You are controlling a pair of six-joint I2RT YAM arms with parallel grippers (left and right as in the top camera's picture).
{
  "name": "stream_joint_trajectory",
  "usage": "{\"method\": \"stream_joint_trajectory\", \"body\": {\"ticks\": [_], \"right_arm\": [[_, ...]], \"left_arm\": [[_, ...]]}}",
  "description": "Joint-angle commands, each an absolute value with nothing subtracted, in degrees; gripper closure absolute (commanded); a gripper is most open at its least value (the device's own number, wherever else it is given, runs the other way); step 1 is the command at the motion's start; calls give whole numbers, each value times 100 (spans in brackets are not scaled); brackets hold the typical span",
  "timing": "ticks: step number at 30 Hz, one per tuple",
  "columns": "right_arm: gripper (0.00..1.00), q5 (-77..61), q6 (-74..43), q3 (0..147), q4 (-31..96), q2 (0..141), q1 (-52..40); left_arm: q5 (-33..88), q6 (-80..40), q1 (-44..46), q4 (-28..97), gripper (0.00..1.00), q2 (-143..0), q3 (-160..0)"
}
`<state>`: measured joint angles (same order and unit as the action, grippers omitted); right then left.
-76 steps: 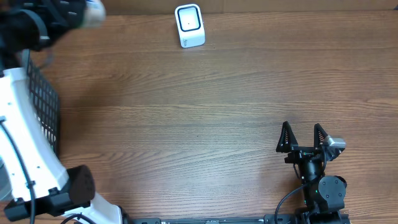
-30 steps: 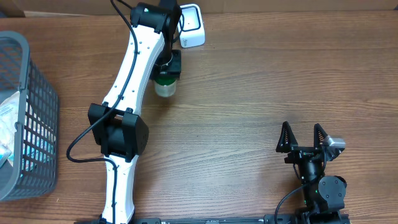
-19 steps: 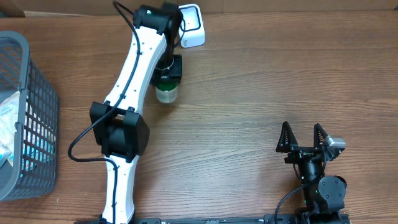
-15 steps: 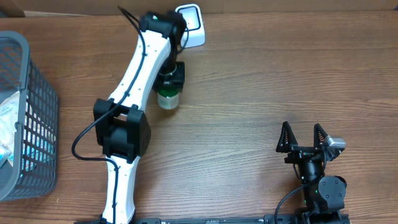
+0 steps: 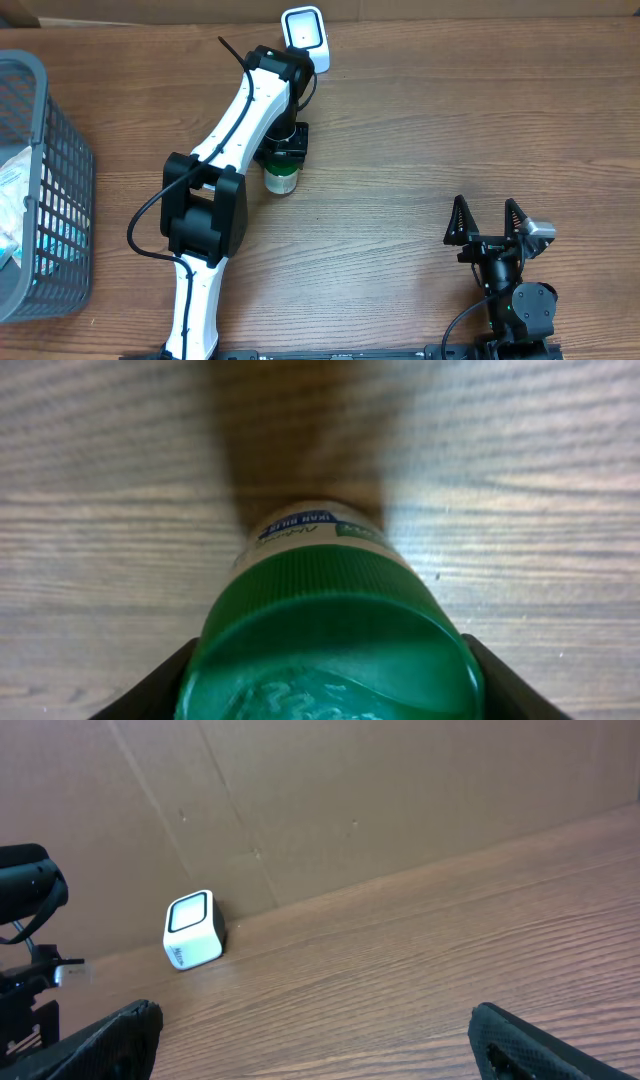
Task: Scan the item barcode
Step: 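Set the bottle on the table and withdraw the left gripper, then reach into the basket and grasp the light-green wipes pack with left gripper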
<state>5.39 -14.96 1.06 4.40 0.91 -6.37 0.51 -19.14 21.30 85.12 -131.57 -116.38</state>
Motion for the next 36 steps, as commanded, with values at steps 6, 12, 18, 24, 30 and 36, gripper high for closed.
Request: {"method": "stream_joint_trajectory", "body": {"ticks": [6, 12, 18, 24, 30, 36], "right_arm": [[0, 596, -1474, 49, 416, 71, -631], [0, 596, -1474, 49, 416, 71, -631], [0, 596, -1474, 49, 416, 71, -631], [0, 596, -1474, 49, 416, 71, -631], [0, 596, -1474, 49, 416, 71, -631], [0, 596, -1474, 49, 416, 71, -631]], "left_arm": [[193, -1621, 2171, 8912, 17, -13146, -11493], [150, -1632, 2171, 9168, 19, -13037, -11955], [145, -1861, 2163, 9203, 19, -12175, -12846], [-882, -2851, 1850, 9174, 4, -10672, -13104], [-943, -2941, 714, 9229, 0, -9465, -13104], [-349, -2934, -1286, 9498, 0, -9142, -13100]]}}
